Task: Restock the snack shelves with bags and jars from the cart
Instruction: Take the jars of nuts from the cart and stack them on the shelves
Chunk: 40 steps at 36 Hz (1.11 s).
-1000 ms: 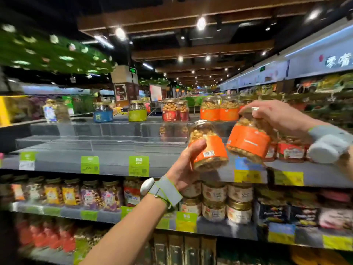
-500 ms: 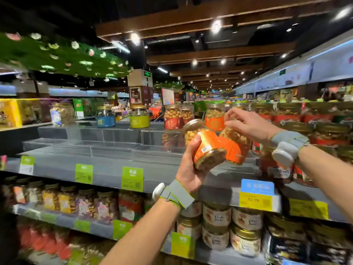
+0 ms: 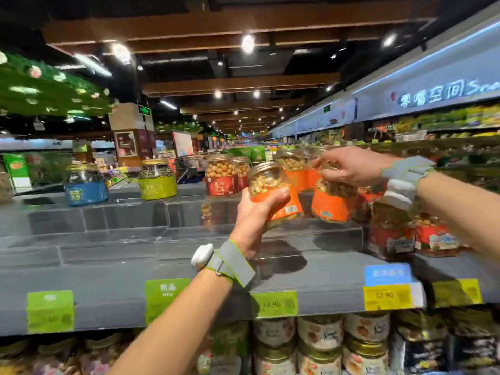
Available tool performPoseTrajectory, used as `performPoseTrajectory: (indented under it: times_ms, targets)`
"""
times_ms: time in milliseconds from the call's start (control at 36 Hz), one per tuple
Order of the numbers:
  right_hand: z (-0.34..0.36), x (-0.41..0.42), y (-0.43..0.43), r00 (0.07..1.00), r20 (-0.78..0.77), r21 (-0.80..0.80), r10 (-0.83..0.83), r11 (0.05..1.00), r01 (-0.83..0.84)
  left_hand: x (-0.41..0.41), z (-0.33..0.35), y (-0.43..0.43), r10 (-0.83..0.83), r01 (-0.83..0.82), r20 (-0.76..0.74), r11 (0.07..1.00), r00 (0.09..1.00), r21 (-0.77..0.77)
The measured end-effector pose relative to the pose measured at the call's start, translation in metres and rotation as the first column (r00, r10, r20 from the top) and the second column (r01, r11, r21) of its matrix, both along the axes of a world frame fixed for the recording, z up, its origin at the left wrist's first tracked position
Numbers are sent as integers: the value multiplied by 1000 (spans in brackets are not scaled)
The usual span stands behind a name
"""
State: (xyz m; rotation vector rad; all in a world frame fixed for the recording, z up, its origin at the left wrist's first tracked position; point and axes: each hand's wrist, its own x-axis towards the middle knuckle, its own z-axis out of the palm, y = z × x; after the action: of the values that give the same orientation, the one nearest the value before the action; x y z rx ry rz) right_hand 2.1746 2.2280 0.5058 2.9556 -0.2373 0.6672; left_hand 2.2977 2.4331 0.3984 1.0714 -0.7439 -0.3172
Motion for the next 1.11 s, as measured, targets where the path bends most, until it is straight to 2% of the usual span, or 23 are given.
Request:
performPoseTrajectory:
  times_ms: [83, 222, 306, 500, 694, 806, 889, 944, 1028, 1111]
  targets:
    - [-14, 10, -12, 996, -82, -66, -37, 997, 31, 10, 7, -6, -14, 14, -14, 999, 1000, 38]
    - [-21, 21, -29, 998, -64, -90, -7, 996, 1, 15, 11, -24, 91, -95, 56, 992, 994, 80]
    - [-23, 28, -33, 993, -114, -147, 13, 989, -30, 21, 13, -37, 159, -172, 104, 976, 982, 131]
    - [-26, 22, -46, 989, -145, -188, 5, 982, -32, 24, 11, -53, 183, -202, 134, 969, 974, 145]
    - [-13, 14, -38, 978, -95, -417, -187, 899, 132, 21, 11, -52, 183, -201, 141, 971, 973, 132]
    - [-11, 15, -36, 973, -171, -298, -157, 949, 101, 18, 13, -51, 192, -218, 184, 966, 964, 139]
    - [-9, 10, -36, 971, -239, -79, -27, 997, 8, 19, 12, -50, 180, -210, 188, 966, 965, 151]
    - [-8, 7, -35, 972, -230, 0, 47, 999, -48, 20, 12, -49, 171, -204, 194, 965, 966, 165]
    - [-10, 8, -30, 980, -194, -76, -44, 997, 29, 19, 12, -49, 168, -206, 208, 963, 964, 177]
    - [-13, 10, -27, 973, -133, -262, -188, 954, 148, 14, 10, -48, 163, -201, 203, 962, 965, 184]
